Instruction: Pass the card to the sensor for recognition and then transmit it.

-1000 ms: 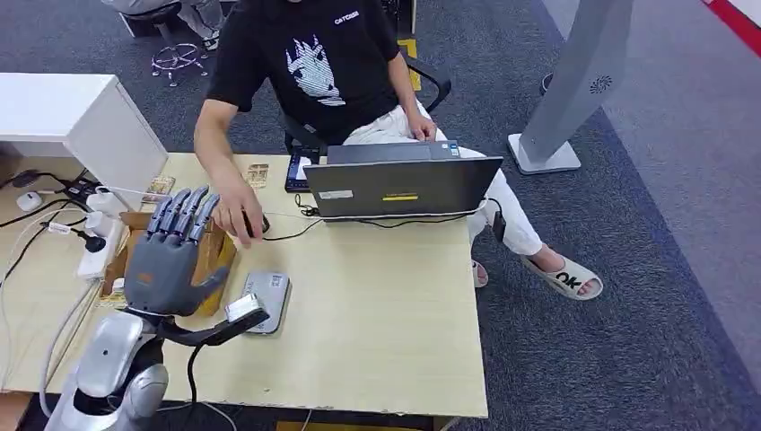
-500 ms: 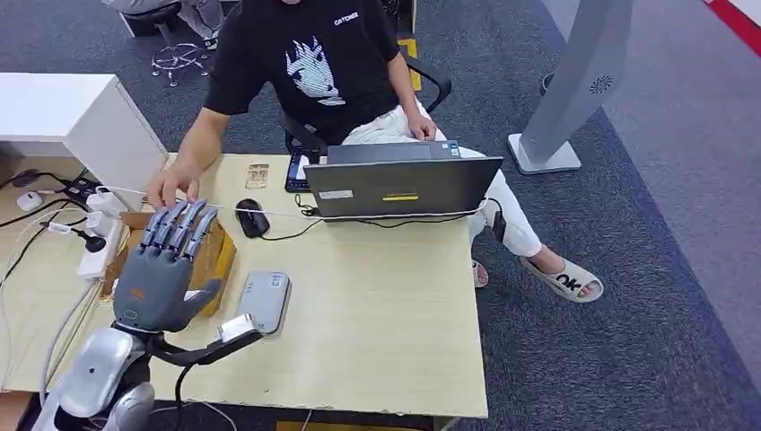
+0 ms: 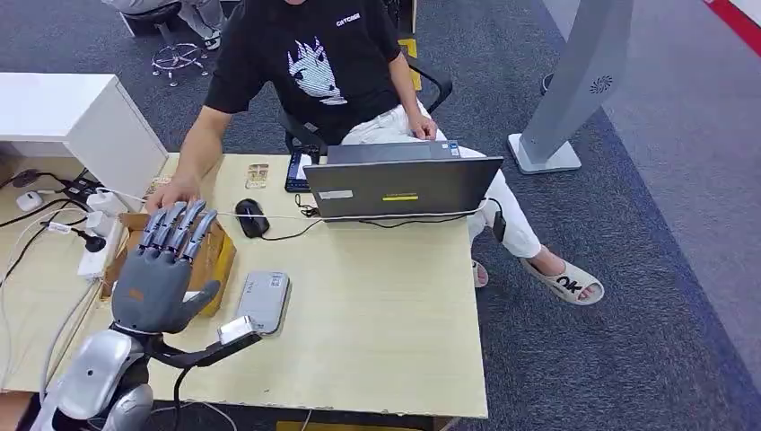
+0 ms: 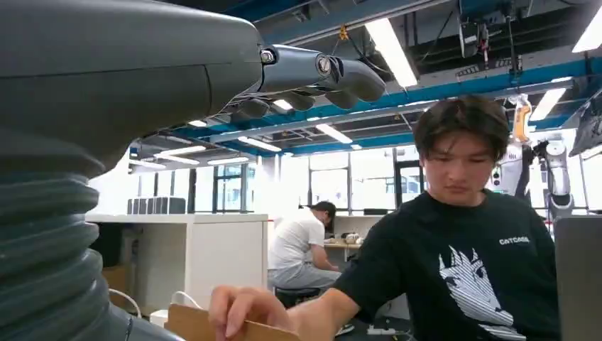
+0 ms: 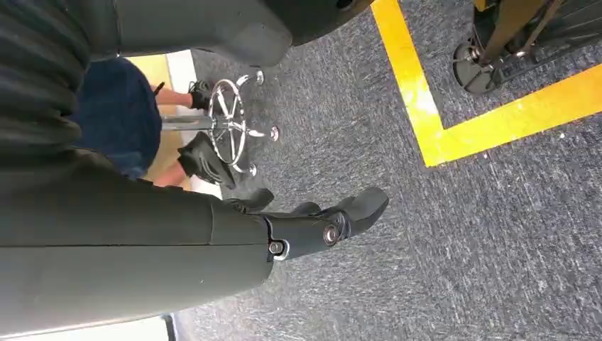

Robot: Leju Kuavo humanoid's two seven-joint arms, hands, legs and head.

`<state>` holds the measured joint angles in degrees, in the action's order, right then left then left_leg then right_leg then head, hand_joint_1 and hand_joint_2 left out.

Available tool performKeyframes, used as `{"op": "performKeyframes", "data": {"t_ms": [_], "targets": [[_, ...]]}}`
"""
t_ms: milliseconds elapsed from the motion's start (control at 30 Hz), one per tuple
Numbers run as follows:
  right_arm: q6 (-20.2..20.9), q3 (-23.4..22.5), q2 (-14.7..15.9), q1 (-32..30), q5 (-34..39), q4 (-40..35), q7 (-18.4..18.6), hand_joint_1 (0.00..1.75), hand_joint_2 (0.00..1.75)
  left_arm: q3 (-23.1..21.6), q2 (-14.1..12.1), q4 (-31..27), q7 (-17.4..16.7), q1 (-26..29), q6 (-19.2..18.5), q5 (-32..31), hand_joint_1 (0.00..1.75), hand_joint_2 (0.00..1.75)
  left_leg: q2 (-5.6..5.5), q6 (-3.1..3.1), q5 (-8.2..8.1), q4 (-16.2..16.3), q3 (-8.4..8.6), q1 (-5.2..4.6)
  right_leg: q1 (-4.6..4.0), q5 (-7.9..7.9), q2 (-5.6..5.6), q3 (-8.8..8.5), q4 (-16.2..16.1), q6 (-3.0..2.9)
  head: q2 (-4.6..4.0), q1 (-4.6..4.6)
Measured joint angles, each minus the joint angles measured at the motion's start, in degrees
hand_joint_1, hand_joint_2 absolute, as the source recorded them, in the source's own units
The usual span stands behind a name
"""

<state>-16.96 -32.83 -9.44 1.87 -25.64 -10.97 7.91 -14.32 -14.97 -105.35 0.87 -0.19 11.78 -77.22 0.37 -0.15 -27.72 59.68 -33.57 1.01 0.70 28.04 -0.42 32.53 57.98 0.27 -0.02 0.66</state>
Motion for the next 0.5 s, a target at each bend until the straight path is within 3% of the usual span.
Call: {"op": "performKeyframes", "data": {"t_ms": [200,500], "targets": [[0.0,-0.3,0.0,0.0,0.5,0.0,-0.1,0.0,1.75,0.0,-0.3,-1.7,-1.0,1.4,-0.7,2.6,0.0,1.75,0.01,0.0,0.0,0.0,-0.01,0.0,0.0,0.0,0.02,-0.01,0.0,0.0,0.0,0.0],[-0.2,-2.2,-0.5,0.0,1.5,0.0,-0.5,0.0,1.75,0.7,-1.8,-7.7,-1.3,8.7,-2.1,5.5,0.0,1.75,0.0,0.01,-0.02,0.0,-0.03,0.0,0.0,0.04,0.0,0.0,0.0,0.03,0.0,0.0]]}}
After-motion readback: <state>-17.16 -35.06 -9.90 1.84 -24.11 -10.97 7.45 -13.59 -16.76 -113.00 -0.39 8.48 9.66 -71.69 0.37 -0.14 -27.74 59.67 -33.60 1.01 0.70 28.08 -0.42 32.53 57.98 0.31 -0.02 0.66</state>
